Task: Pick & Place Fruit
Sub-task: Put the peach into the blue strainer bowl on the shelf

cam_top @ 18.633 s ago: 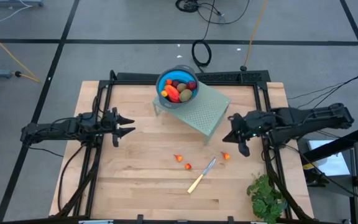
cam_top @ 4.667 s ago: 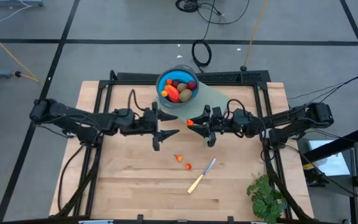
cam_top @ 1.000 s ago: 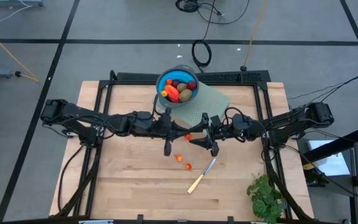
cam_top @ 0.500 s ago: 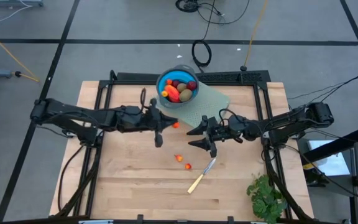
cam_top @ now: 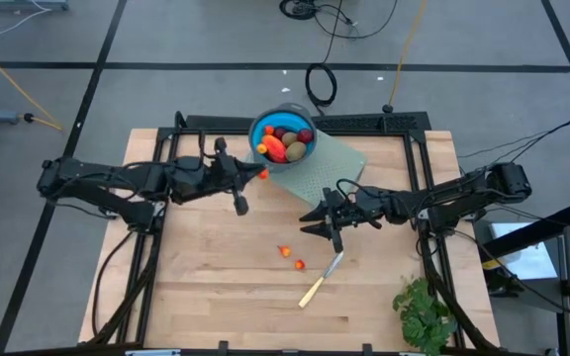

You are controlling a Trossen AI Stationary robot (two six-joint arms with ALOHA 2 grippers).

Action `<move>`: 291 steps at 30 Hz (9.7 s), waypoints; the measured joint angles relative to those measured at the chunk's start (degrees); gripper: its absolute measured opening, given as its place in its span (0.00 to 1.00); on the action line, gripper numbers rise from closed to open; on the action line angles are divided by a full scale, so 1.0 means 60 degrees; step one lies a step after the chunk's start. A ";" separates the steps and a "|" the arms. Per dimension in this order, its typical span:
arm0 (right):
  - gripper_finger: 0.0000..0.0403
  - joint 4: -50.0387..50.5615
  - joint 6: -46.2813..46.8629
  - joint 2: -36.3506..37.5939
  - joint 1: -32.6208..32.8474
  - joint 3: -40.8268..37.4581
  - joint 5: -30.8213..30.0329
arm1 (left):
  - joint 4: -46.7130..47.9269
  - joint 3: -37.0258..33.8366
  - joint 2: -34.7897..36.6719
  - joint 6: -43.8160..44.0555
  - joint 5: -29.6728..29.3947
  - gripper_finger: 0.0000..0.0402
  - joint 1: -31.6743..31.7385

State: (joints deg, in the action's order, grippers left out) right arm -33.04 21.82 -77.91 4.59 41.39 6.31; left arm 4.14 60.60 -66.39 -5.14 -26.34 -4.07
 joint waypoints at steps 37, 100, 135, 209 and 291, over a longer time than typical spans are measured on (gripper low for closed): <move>0.00 0.0109 -0.0279 0.0000 0.0326 0.0000 0.0223 | -0.1448 0.0004 -0.0652 -0.0872 0.2469 0.00 0.3805; 0.00 0.6592 -0.2000 0.4452 0.2631 -0.0004 -0.4036 | 0.0997 0.2031 -0.3166 0.1245 0.2151 0.00 0.4651; 0.00 0.7064 -0.1925 0.4452 0.2628 -0.0004 -0.3708 | 0.4571 0.5169 -0.4809 0.4566 0.3723 0.00 0.5775; 0.00 0.7056 -0.2014 0.4448 0.2630 -0.0004 -0.3748 | 0.2375 0.4805 -0.5781 0.1433 0.2464 0.00 0.4961; 0.00 0.8688 -0.2765 0.6608 0.2631 -0.0004 -0.2430 | 0.7093 0.4728 -0.2984 0.8368 0.2199 0.20 0.0050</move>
State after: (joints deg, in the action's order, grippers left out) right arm 19.09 5.23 -38.26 20.38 41.36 -8.27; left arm 46.70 88.97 -84.29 45.07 -13.15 -3.78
